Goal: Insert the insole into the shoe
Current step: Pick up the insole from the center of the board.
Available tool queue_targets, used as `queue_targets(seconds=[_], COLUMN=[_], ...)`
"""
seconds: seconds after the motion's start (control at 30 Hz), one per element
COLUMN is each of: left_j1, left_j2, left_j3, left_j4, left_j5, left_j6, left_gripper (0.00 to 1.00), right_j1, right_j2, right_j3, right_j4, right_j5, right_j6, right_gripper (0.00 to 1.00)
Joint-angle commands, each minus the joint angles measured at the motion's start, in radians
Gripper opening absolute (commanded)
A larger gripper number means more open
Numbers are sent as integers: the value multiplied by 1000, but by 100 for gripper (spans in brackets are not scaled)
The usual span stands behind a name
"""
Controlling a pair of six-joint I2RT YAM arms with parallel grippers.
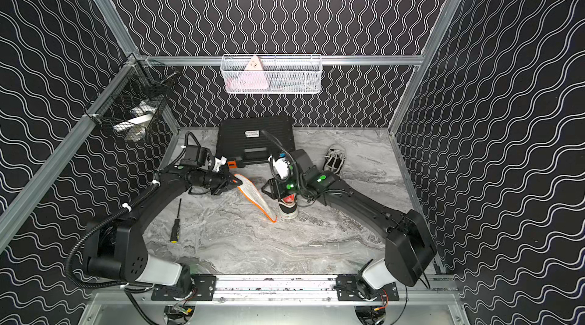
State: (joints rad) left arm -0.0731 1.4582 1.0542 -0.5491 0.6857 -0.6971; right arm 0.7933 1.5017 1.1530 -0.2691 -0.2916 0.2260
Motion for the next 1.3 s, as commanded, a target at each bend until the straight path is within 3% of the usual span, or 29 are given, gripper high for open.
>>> queue_targets(seconds=[0.0,0.27,0.4,0.9,1.27], left_j1=[-2,-5,-6,-10,-20], left_j2=[-13,-63,-64,-46,-81], left_j3=[26,29,22,29,-1], left_j4=[-104,-161,-164,-144,-95], left_j5=[-91,-147,-160,-156,-151], left_j6=[-65,-138,-142,-157,-222], left_gripper=[0,2,2,4,6], right_j1=[77,177,192,205,209], right_j2=[23,101,147,281,342], right_j3=[-9,-65,-60,24,137], right_j4=[99,254,301,376,289], right_j5=[238,294,245,284,306], right_j6=[-148,-195,-193,-171,-203], right_gripper=[62,64,64,60,21])
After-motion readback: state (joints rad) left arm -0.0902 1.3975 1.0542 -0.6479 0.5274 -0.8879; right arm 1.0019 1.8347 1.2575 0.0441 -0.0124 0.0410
